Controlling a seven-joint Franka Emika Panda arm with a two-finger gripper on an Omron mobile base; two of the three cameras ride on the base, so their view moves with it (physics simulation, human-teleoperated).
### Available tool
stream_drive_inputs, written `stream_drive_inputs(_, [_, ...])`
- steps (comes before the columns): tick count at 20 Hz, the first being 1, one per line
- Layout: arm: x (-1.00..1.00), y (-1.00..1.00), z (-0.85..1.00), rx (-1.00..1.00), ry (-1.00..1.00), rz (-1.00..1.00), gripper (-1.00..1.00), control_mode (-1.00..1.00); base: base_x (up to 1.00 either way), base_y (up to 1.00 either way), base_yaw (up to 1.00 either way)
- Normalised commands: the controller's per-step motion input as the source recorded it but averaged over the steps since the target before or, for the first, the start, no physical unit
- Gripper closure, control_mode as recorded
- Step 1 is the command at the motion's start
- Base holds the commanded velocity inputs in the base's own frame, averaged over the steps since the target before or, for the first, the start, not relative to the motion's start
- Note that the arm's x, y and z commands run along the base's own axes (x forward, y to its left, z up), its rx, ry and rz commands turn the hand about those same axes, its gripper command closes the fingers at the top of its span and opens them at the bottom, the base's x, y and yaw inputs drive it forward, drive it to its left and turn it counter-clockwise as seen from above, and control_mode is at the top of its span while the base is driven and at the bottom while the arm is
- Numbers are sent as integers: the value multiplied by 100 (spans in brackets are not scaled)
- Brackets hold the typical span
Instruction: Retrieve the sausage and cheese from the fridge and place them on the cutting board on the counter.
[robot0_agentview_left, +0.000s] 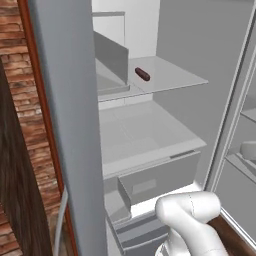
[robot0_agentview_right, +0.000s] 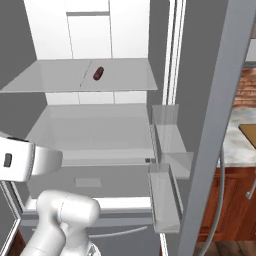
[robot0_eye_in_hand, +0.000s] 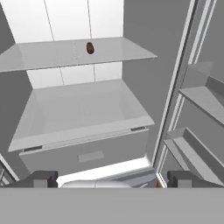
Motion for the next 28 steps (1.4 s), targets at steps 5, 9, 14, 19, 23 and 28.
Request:
stream_drive_inputs(5, [0, 0, 0, 0, 0, 0, -100, 100, 61, 32, 1])
stream_drive_inputs(9, [0, 0, 0, 0, 0, 0, -100, 100, 39, 21, 14])
stream_drive_inputs(14, [18, 31, 6, -3, 11, 4, -100, -100, 1, 7, 2])
stream_drive_inputs(19, [11, 32, 47, -5, 24, 0, -100, -100, 0, 0, 0])
stream_drive_inputs(23, [34, 7, 48, -4, 26, 0, -100, -100, 0, 0, 0])
stream_drive_inputs(28, [71, 0, 7, 0, 18, 0, -100, -100, 0, 0, 0])
